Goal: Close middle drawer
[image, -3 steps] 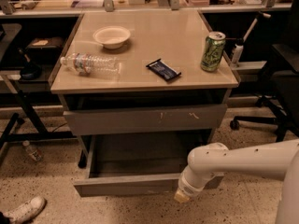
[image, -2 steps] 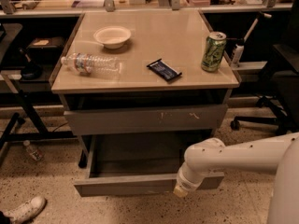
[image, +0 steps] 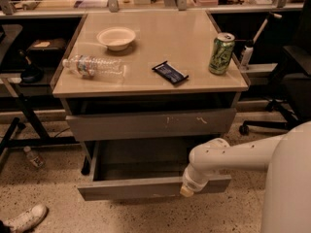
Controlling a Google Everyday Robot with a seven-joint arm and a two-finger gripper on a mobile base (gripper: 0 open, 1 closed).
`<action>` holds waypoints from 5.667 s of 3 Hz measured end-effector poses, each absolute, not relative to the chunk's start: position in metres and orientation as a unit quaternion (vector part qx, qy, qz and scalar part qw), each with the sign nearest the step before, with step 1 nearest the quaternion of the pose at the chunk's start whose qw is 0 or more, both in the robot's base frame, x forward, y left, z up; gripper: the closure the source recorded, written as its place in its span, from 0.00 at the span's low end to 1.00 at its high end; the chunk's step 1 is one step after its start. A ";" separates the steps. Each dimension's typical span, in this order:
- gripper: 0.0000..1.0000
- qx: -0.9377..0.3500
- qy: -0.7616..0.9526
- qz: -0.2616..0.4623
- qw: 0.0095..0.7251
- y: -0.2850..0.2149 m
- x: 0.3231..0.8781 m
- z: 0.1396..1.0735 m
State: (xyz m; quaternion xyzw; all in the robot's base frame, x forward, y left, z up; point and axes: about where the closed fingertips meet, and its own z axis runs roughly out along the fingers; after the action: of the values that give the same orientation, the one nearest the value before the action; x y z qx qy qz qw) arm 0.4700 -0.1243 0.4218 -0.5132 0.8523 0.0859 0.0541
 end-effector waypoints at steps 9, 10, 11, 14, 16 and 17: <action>0.66 -0.513 0.852 0.086 0.054 -0.124 0.470 0.422; 0.89 -0.515 0.851 0.085 0.055 -0.124 0.471 0.421; 1.00 -0.522 0.848 0.067 0.062 -0.120 0.490 0.424; 1.00 -0.539 0.839 0.009 0.078 -0.107 0.550 0.426; 0.81 -0.541 0.838 -0.002 0.078 -0.108 0.562 0.427; 0.57 -0.541 0.838 -0.002 0.078 -0.108 0.562 0.427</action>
Offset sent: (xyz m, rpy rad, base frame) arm 0.0001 0.0000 0.0000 0.0000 0.0000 -0.0001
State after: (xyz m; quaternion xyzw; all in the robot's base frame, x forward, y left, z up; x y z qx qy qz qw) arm 0.5617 -0.1078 0.4266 -0.5407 0.8375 -0.0017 0.0785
